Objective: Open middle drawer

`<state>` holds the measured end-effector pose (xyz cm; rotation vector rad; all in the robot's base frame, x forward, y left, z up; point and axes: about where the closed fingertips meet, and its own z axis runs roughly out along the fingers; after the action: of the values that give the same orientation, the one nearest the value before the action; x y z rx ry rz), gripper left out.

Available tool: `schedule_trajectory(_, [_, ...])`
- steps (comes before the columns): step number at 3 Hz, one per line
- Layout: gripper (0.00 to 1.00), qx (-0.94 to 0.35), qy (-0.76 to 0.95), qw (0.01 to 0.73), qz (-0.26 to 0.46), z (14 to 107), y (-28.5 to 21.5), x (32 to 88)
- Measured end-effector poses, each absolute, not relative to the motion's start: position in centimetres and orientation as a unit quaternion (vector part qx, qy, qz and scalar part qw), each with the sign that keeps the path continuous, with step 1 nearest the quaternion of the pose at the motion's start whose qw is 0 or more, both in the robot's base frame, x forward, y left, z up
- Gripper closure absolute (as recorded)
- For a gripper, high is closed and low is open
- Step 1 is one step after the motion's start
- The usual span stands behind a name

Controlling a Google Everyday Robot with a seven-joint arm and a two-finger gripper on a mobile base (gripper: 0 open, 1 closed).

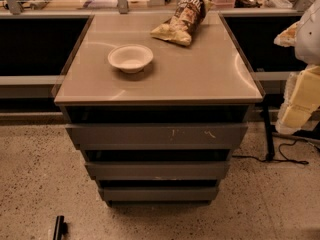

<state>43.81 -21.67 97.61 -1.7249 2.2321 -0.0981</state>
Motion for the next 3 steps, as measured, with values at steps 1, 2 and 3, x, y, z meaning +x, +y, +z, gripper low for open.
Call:
schedule_trajectory(1, [0.0,-0.603,0.781,0.159,-0.034,97.6,-21.7,43.8])
schedule_trajectory(2, [0.0,-0.597,0.782,0.176,-0.036,97.1,-21.7,43.8])
schedule_trajectory(3, [0.0,-0.563,0.801,0.201,-0.018,93.7,-22.2,42.7])
